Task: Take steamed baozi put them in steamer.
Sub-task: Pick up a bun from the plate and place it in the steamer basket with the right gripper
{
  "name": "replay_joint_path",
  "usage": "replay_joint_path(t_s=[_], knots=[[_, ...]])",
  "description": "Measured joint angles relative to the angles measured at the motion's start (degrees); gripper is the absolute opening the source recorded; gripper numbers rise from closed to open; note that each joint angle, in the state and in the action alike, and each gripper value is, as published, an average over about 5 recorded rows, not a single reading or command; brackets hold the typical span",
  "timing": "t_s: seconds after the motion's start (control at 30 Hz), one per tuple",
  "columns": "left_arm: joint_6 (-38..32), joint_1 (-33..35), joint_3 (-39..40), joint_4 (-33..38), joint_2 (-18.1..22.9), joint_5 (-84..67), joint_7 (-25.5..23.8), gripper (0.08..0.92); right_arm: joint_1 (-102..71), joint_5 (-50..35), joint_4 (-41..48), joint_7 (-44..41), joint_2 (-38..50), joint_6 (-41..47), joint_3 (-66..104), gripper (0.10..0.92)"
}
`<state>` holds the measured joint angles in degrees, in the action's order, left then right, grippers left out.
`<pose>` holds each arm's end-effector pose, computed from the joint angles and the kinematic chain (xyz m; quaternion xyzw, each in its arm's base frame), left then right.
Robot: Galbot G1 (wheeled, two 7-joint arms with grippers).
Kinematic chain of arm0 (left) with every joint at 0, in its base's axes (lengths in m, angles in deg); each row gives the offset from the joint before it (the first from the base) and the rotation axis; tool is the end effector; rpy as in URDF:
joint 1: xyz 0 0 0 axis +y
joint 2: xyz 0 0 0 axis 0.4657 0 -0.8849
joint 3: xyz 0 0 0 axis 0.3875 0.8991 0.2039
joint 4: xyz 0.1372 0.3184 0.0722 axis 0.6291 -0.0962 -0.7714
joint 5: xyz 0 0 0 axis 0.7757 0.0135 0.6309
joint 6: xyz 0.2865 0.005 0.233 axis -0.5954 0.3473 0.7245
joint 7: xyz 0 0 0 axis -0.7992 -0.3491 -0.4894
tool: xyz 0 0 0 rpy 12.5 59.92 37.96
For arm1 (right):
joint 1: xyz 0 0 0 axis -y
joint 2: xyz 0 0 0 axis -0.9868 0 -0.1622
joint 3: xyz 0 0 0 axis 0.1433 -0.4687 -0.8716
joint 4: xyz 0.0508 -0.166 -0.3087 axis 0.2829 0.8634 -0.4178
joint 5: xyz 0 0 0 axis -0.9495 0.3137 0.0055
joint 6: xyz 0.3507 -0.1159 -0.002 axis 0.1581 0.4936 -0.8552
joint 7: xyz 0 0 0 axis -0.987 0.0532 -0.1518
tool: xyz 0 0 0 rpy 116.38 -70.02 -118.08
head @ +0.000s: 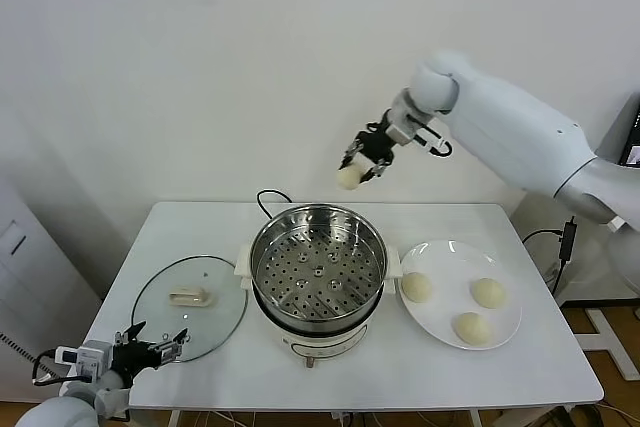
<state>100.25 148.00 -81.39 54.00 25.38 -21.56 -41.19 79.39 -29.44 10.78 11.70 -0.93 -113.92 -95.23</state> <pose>0.2172 0.1317 -0.2743 -0.0538 -0.9474 -0.0504 0.3115 0.6160 0.0513 0.0261 -0.6404 0.2364 -0.7255 0.0877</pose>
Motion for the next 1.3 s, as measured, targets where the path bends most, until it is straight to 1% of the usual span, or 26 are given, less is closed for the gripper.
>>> replay_joint_path(t_s=[0.33,0.6,1.2,1.3], knots=[[0.1,0.0,0.0,0.1,0.0,0.2,0.0,0.823,-3.0,6.6,-5.1,0.2,-2.0,-4.9,-0.2,0.467],[0.1,0.3,0.0,0.3,0.1,0.2,0.0,0.823,-7.6,13.7,-6.5,0.2,-2.8,-5.7,1.5,0.467],[0.8,-0.5,0.8,0.5,0.0,0.4,0.1,0.823,-16.8,26.3,-4.9,2.2,-5.5,-5.7,8.0,0.469],[0.8,-0.5,0.8,0.5,0.0,0.4,0.1,0.823,-17.4,27.5,-4.6,2.5,-5.8,-5.6,8.8,0.508]])
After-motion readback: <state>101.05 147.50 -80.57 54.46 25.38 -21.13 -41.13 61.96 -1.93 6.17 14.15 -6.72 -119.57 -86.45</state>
